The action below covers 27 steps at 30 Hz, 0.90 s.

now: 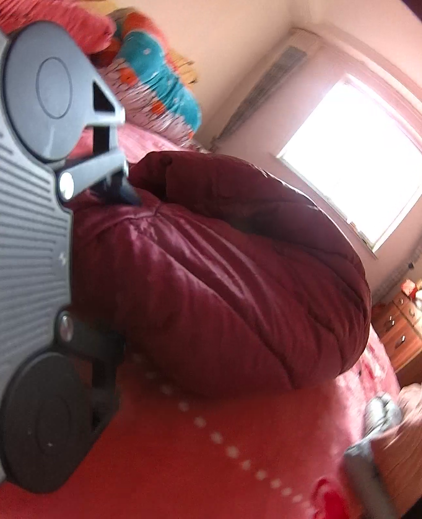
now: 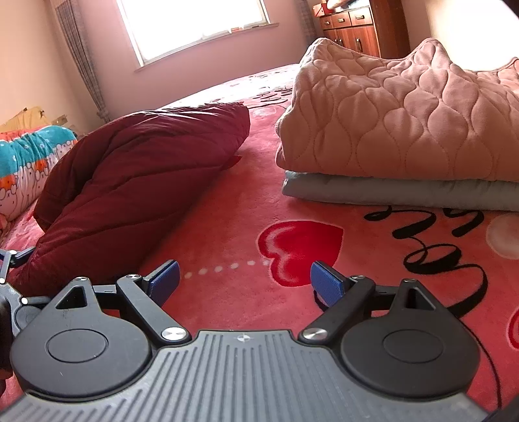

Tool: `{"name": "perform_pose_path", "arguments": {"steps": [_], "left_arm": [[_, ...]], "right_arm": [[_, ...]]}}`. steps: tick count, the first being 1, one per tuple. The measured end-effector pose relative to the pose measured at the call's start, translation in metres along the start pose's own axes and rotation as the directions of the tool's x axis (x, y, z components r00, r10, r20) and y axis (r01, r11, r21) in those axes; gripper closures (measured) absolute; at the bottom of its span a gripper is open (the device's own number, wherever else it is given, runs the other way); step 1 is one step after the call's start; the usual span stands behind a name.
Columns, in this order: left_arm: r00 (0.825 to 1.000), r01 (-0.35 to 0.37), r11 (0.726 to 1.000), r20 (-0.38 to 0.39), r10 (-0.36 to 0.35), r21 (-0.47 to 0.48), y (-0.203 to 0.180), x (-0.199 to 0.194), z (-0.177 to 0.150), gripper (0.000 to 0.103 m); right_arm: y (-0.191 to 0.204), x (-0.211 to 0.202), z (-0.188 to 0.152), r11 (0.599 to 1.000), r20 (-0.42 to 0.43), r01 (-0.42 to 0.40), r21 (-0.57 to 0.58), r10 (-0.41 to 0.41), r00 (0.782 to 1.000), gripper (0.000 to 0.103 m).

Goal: Fold large clothes
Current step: 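Grasp the bundled maroon puffer jacket with the left gripper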

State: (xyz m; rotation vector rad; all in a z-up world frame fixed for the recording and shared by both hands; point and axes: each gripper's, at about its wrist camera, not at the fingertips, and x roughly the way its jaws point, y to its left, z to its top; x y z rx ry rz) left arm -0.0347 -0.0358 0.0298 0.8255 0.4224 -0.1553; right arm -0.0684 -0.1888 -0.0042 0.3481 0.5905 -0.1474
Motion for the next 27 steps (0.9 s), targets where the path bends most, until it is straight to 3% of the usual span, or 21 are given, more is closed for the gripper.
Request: {"name": "perform_pose_path", "arguments": {"steps": [3,5,8,12,18,23,27], "left_arm": [[0.999,0.039,0.989,0.011,-0.038,-0.140,0.015,-0.009,0.004,0.076],[0.997,0.072,0.966,0.036,-0.065,-0.249,0.030,-0.021,0.008,0.081],[0.991,0.125,0.910,0.090,-0.097,-0.396,0.054,-0.045,0.014,0.084],[0.979,0.187,0.840,0.171,-0.114,-0.510,0.080,-0.082,0.019,0.084],[0.948,0.270,0.765,0.303,-0.103,-0.584,0.122,-0.145,0.027,0.085],[0.919,0.331,0.695,0.384,-0.085,-0.639,0.152,-0.186,0.032,0.085],[0.893,0.364,0.685,0.446,-0.064,-0.631,0.167,-0.214,0.035,0.086]], "right_arm": [[-0.003,0.004,0.002,1.000,-0.001,-0.001,0.013,0.001,1.000,0.000],[-0.005,0.005,0.002,1.000,0.000,0.000,0.020,0.000,1.000,0.000],[-0.008,0.006,0.002,0.999,-0.001,-0.003,0.032,0.003,1.000,0.000],[-0.008,0.004,0.002,0.999,0.010,-0.008,0.033,0.008,1.000,0.000],[-0.005,0.001,-0.001,0.999,0.024,-0.036,0.013,0.036,0.999,0.000],[0.007,-0.003,-0.006,0.993,0.036,-0.108,-0.040,0.109,0.993,0.000],[0.025,-0.006,-0.014,0.978,0.030,-0.163,-0.126,0.169,0.985,0.000]]}}
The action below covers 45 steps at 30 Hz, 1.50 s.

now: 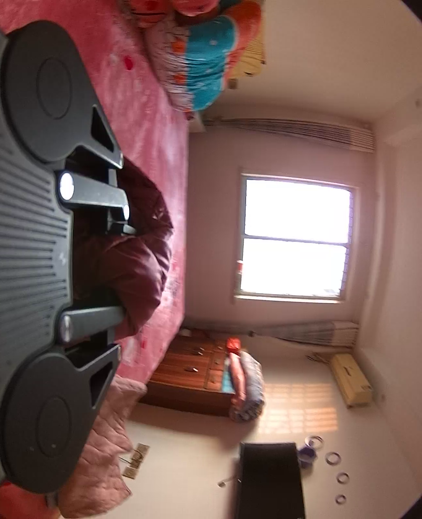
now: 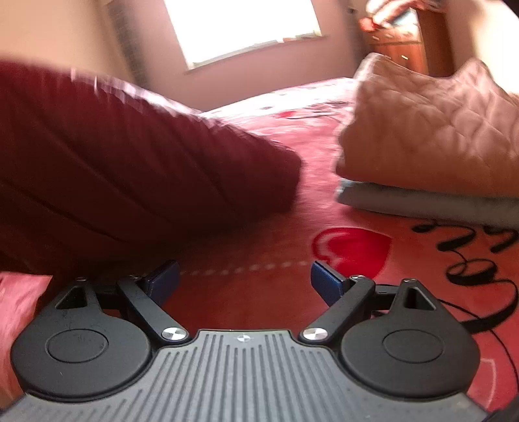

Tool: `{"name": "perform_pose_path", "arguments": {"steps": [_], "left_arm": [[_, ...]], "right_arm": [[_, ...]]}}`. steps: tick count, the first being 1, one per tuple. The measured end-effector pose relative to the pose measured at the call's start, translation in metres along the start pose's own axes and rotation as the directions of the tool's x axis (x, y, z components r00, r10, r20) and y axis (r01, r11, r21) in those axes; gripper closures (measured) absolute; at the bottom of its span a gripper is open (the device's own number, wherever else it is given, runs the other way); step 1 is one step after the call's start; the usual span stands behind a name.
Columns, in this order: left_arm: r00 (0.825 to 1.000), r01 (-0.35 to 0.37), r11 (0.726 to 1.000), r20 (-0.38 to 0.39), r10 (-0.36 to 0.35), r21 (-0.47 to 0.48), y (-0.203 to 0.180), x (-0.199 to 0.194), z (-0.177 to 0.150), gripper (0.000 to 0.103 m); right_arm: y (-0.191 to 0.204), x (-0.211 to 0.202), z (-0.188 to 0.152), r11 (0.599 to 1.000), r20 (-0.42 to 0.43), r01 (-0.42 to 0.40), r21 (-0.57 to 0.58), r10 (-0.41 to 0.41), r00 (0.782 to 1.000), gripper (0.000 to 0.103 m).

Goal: Fold large clothes
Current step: 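Grasp the bundled maroon puffer jacket with the left gripper, then grasp the jacket with the right gripper beside the left gripper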

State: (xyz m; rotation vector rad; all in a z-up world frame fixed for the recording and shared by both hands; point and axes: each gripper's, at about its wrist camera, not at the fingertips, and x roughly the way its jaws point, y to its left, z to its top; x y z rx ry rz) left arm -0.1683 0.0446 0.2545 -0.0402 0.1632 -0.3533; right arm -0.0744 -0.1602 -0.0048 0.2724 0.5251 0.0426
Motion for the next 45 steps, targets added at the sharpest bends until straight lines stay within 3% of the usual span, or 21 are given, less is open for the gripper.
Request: {"name": "perform_pose_path", "arguments": {"steps": [5,9,13,16,19,23,27,31,34,36,41,45], "left_arm": [[0.996,0.062,0.997,0.065,-0.059,-0.035,-0.004,-0.031,0.025,0.086],[0.986,0.112,0.993,0.127,-0.105,-0.049,-0.008,-0.062,0.044,0.086],[0.975,0.149,0.987,0.173,-0.136,-0.062,-0.006,-0.074,0.059,0.086],[0.975,0.142,0.988,0.183,-0.129,-0.065,-0.001,-0.058,0.063,0.085],[0.987,0.114,0.988,0.121,-0.101,-0.104,0.014,-0.010,0.053,0.084],[0.999,0.012,0.992,-0.029,-0.016,-0.126,0.031,0.074,0.017,0.082],[0.981,-0.105,0.986,-0.177,0.080,-0.132,0.053,0.141,-0.032,0.081],[0.953,-0.196,0.966,-0.265,0.148,-0.167,0.086,0.168,-0.073,0.079],[0.946,-0.228,0.959,-0.270,0.178,-0.168,0.105,0.161,-0.086,0.068],[0.946,-0.239,0.960,-0.256,0.197,-0.147,0.110,0.151,-0.085,0.049],[0.949,-0.252,0.960,-0.226,0.220,-0.125,0.125,0.118,-0.079,0.020],[0.952,-0.258,0.959,-0.199,0.232,-0.118,0.132,0.080,-0.084,0.008]], "right_arm": [[0.015,-0.006,-0.005,0.997,0.017,-0.019,-0.068,0.021,1.000,0.000],[0.016,-0.030,-0.001,0.997,0.107,-0.033,-0.068,0.040,0.993,0.000],[0.015,-0.067,0.006,0.998,0.232,-0.044,-0.048,0.054,0.971,0.000],[0.021,-0.095,0.016,0.998,0.327,-0.040,-0.056,0.056,0.943,0.000],[0.026,-0.105,0.029,0.999,0.360,-0.025,-0.048,0.041,0.932,0.000],[0.019,-0.087,0.038,1.000,0.295,0.009,0.015,-0.013,0.955,0.000],[0.015,-0.072,0.029,0.998,0.226,0.064,0.008,-0.064,0.972,0.000],[0.032,-0.075,0.020,0.998,0.180,0.002,-0.059,0.009,0.984,0.000],[0.062,-0.078,0.005,0.979,0.124,-0.064,-0.196,0.090,0.988,0.000],[0.078,-0.075,-0.006,0.956,0.053,-0.099,-0.276,0.118,0.992,0.000],[0.116,-0.053,-0.039,0.867,-0.062,-0.136,-0.479,0.121,0.991,0.000],[0.131,-0.033,-0.054,0.795,-0.035,-0.066,-0.603,0.056,0.998,0.000]]}}
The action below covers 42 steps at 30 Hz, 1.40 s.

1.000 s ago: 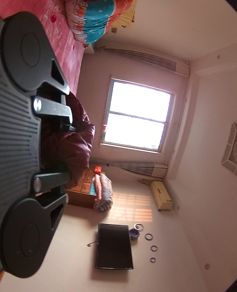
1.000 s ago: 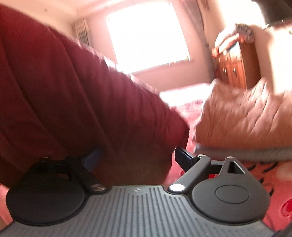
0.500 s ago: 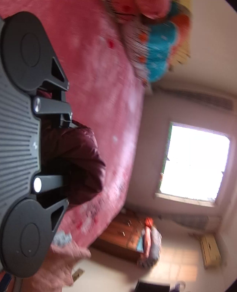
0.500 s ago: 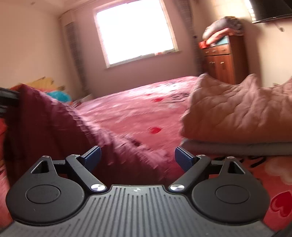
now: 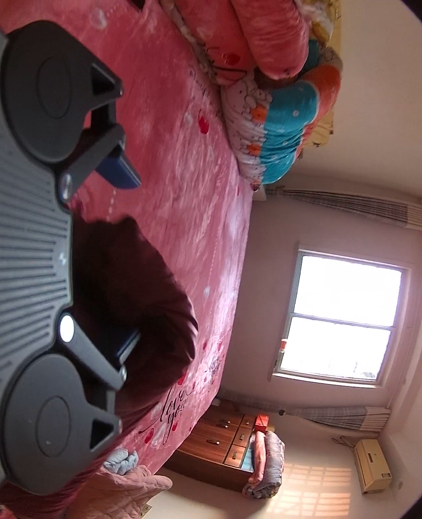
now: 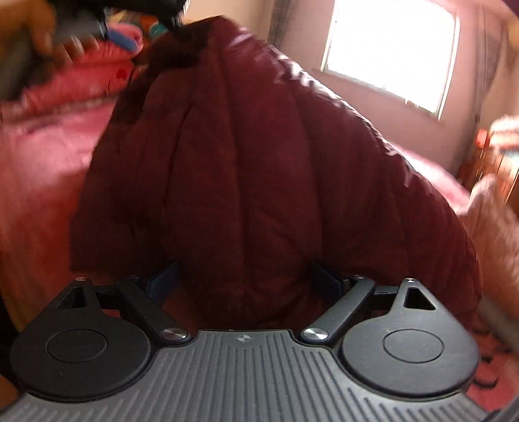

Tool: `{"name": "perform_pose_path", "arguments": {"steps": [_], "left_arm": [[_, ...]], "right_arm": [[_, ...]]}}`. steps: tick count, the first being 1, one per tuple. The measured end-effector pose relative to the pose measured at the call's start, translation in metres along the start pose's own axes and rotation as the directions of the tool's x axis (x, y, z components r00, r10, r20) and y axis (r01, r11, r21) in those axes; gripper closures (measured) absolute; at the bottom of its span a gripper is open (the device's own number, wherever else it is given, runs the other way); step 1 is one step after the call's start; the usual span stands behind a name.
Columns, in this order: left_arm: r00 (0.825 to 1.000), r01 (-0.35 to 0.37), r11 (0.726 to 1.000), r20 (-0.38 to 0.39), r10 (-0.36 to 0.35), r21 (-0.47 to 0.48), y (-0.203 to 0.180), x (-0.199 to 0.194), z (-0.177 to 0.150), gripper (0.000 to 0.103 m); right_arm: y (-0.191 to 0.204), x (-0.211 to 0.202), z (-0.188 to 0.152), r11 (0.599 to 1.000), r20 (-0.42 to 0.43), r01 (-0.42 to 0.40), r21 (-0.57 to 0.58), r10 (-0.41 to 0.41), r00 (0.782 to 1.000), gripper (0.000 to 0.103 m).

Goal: Fold large clothes
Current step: 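Grasp the jacket with the right gripper beside the left gripper, then lift the jacket high with both grippers to shake it open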

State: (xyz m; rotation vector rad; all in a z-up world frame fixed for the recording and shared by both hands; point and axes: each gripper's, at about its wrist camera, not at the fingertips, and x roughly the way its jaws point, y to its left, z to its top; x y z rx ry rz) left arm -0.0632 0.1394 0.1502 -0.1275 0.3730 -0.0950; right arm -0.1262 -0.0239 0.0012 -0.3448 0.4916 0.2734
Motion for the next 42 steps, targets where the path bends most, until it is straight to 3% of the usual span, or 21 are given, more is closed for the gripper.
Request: {"name": "perform_pose_path", "arguments": {"steps": [3,6,8,9,11,14,16,17,19,21,23,25,27,28,29,32,35,42], "left_arm": [[1.000,-0.029,1.000,0.002,0.029,0.011,0.012,-0.016,-0.016,0.007],[0.998,-0.022,1.000,-0.065,0.021,-0.016,0.021,-0.016,-0.038,0.007],[0.994,-0.011,0.999,-0.112,0.006,-0.045,0.024,-0.010,-0.053,0.007],[0.991,-0.014,0.998,-0.131,0.006,-0.061,0.025,-0.005,-0.060,0.007],[0.986,0.001,0.994,-0.164,-0.019,-0.109,0.024,0.004,-0.072,0.007],[0.976,0.077,0.974,-0.183,-0.117,-0.213,0.022,0.014,-0.082,0.008],[0.969,0.117,0.959,-0.180,-0.166,-0.259,0.016,0.022,-0.083,0.012],[0.965,0.132,0.953,-0.187,-0.187,-0.274,0.012,0.028,-0.082,0.021],[0.962,0.129,0.953,-0.198,-0.187,-0.273,0.004,0.039,-0.083,0.042],[0.962,0.113,0.958,-0.211,-0.172,-0.263,-0.002,0.046,-0.084,0.070],[0.962,0.115,0.957,-0.210,-0.173,-0.266,-0.008,0.049,-0.082,0.082],[0.966,0.111,0.964,-0.202,-0.161,-0.240,-0.016,0.047,-0.077,0.090],[0.969,0.108,0.971,-0.194,-0.150,-0.211,-0.024,0.047,-0.073,0.097],[0.971,0.110,0.973,-0.188,-0.149,-0.201,-0.027,0.045,-0.070,0.097],[0.972,0.112,0.974,-0.182,-0.148,-0.195,-0.028,0.044,-0.067,0.098],[0.976,0.118,0.974,-0.160,-0.151,-0.196,-0.030,0.037,-0.060,0.099],[0.978,0.128,0.970,-0.137,-0.158,-0.207,-0.033,0.027,-0.058,0.100],[0.983,0.162,0.964,-0.052,-0.176,-0.211,-0.040,-0.004,-0.039,0.100]], "right_arm": [[0.004,0.016,0.000,0.994,0.015,0.084,-0.063,-0.083,0.996,0.000],[0.003,0.028,0.001,0.992,0.022,0.114,-0.059,-0.113,0.993,0.002],[0.000,0.033,0.003,0.989,0.031,0.138,-0.051,-0.136,0.990,0.009],[-0.005,0.038,0.006,0.990,0.030,0.135,-0.030,-0.134,0.991,0.014],[-0.019,0.041,0.008,0.990,0.024,0.134,0.036,-0.135,0.991,0.035],[-0.048,0.045,0.019,0.976,0.005,0.106,0.190,-0.108,0.994,0.058],[-0.064,0.046,0.022,0.959,-0.006,0.090,0.268,-0.091,0.996,0.063],[-0.069,0.044,0.022,0.950,-0.007,0.080,0.303,-0.082,0.997,0.065],[-0.079,0.044,0.025,0.937,-0.010,0.080,0.341,-0.082,0.997,0.065],[-0.078,0.046,0.026,0.938,-0.013,0.097,0.334,-0.098,0.995,0.058],[-0.066,0.049,0.028,0.939,0.003,0.091,0.332,-0.097,0.995,0.033],[-0.045,0.031,0.019,0.950,0.026,0.090,0.299,-0.103,0.994,0.020],[-0.035,0.033,0.019,0.960,0.033,0.116,0.257,-0.129,0.991,0.019],[-0.032,0.033,0.018,0.960,0.036,0.121,0.251,-0.134,0.990,0.029],[-0.032,0.032,0.019,0.959,0.038,0.123,0.256,-0.137,0.990,0.049],[-0.044,0.029,0.012,0.939,0.035,0.104,0.326,-0.122,0.992,0.080],[-0.060,0.013,0.015,0.918,0.065,0.089,0.386,-0.123,0.990,0.088],[-0.084,-0.058,0.029,0.872,0.203,0.060,0.486,-0.180,0.963,0.091]]}}
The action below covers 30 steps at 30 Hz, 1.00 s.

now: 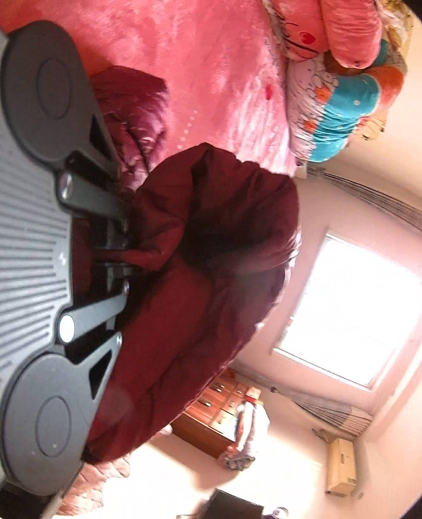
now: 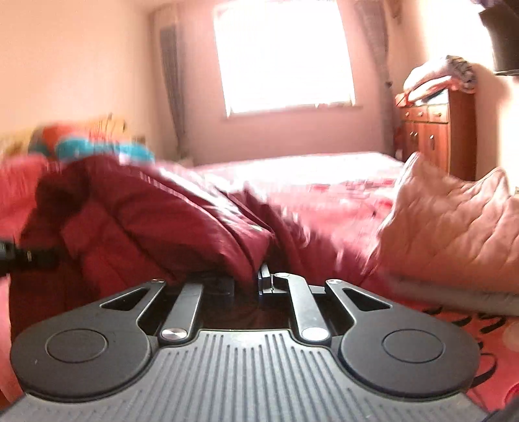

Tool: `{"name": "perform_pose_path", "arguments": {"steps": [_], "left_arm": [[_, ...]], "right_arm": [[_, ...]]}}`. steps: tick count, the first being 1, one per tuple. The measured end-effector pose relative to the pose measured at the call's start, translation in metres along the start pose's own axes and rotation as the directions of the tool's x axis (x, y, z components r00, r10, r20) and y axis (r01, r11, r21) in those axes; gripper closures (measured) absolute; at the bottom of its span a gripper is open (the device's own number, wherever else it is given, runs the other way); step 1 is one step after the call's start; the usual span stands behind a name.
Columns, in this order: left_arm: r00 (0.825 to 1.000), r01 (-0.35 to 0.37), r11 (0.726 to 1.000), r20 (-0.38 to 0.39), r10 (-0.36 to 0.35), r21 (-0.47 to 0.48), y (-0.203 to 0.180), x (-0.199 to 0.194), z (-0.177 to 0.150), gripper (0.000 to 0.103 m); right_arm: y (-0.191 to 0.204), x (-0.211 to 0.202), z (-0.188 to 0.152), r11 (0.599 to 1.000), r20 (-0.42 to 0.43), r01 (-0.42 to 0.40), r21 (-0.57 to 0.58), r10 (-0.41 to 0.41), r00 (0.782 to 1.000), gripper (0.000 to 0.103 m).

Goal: Fold large clothes
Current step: 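Lift the jacket high with both grippers to shake it open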

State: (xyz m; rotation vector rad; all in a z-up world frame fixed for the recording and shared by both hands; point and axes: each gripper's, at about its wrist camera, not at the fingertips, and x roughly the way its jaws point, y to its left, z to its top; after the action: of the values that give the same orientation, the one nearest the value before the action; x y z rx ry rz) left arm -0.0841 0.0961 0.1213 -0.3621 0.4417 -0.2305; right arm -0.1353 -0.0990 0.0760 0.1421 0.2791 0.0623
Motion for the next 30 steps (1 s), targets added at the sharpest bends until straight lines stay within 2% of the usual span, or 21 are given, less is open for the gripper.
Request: {"name": "perform_pose_path", "arguments": {"steps": [6,11,18,21,23,27,30], "left_arm": [[0.992,0.030,0.999,0.125,-0.027,-0.023,-0.002,-0.039,0.027,0.101],[0.964,0.046,0.998,0.263,-0.032,-0.047,-0.003,-0.080,0.055,0.101],[0.898,0.098,0.994,0.435,-0.069,-0.046,-0.008,-0.140,0.091,0.101],[0.864,0.121,0.992,0.497,-0.086,-0.038,-0.013,-0.166,0.102,0.101],[0.833,0.134,0.991,0.545,-0.097,-0.028,-0.016,-0.187,0.110,0.101],[0.783,0.167,0.986,0.610,-0.124,-0.013,-0.022,-0.216,0.122,0.100],[0.766,0.174,0.985,0.629,-0.129,-0.010,-0.024,-0.226,0.127,0.100]], "right_arm": [[-0.004,-0.059,0.036,0.999,0.163,0.017,0.045,-0.024,0.986,0.092],[-0.011,-0.108,0.060,0.996,0.273,0.048,0.074,-0.067,0.960,0.093],[-0.012,-0.171,0.096,0.994,0.409,0.060,0.096,-0.094,0.908,0.093],[-0.011,-0.201,0.115,0.995,0.460,0.054,0.090,-0.089,0.883,0.094],[-0.011,-0.223,0.131,0.995,0.502,0.043,0.094,-0.085,0.861,0.094],[-0.008,-0.261,0.165,0.995,0.583,0.027,0.092,-0.076,0.809,0.094],[-0.008,-0.285,0.190,0.996,0.629,0.012,0.089,-0.065,0.774,0.094]]}}
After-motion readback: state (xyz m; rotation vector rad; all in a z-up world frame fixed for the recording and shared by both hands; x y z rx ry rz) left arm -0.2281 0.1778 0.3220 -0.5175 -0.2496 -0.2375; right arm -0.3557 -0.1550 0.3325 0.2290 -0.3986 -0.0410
